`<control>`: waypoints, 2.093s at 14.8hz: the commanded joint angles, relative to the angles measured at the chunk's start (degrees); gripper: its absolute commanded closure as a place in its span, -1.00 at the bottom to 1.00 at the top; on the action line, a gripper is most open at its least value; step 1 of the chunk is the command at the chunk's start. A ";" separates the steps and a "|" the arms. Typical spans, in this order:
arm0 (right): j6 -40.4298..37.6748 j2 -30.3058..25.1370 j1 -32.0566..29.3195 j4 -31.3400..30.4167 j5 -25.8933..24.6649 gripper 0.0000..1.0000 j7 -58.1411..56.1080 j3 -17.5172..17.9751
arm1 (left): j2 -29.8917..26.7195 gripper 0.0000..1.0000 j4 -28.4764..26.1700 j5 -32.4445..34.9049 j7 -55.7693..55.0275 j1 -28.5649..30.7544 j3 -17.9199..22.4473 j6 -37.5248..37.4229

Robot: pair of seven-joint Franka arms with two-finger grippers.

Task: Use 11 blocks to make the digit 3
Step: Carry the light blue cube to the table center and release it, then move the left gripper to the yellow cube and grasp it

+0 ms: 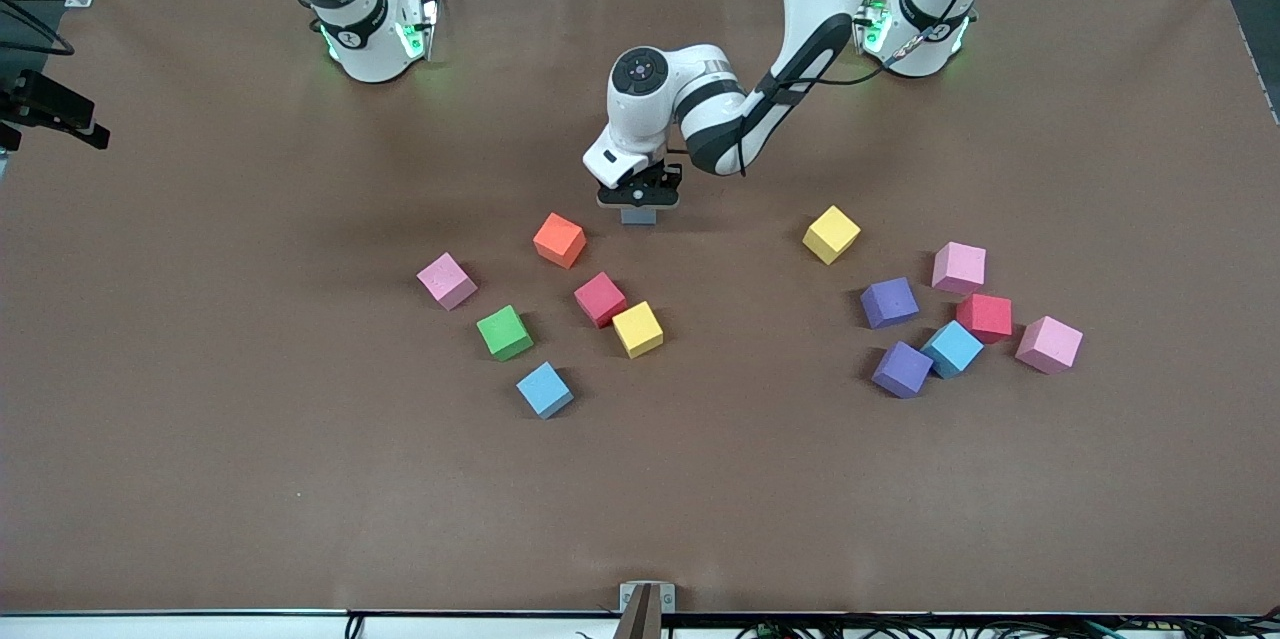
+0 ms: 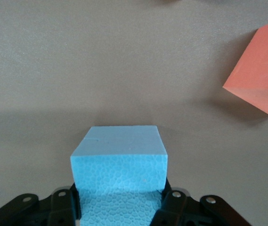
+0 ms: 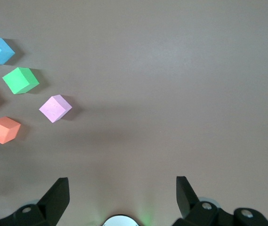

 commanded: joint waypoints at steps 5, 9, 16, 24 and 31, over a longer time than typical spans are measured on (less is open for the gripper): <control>0.18 -2.27 1.24 -2.04 -1.10 -1.00 1.11 0.10 | 0.36 -1.00 0.97 1.36 1.01 -0.29 0.11 -0.07; 0.01 -2.45 0.89 -2.04 0.92 -1.00 1.11 -0.26 | -1.92 -1.00 0.97 0.84 1.36 0.59 -0.06 -0.95; -0.52 -2.27 0.89 -1.95 0.92 -1.00 1.11 -0.26 | -7.45 -1.00 2.29 0.13 6.00 4.26 -0.33 -10.52; -1.40 -2.10 0.97 -1.42 0.92 -1.00 1.11 -0.26 | -17.64 -1.00 -4.73 -5.06 6.03 16.92 -0.68 -11.32; -1.49 -2.10 0.97 -1.16 0.92 -1.00 0.93 -0.26 | -26.09 -1.00 -16.33 -5.14 -7.43 25.62 -0.86 -10.97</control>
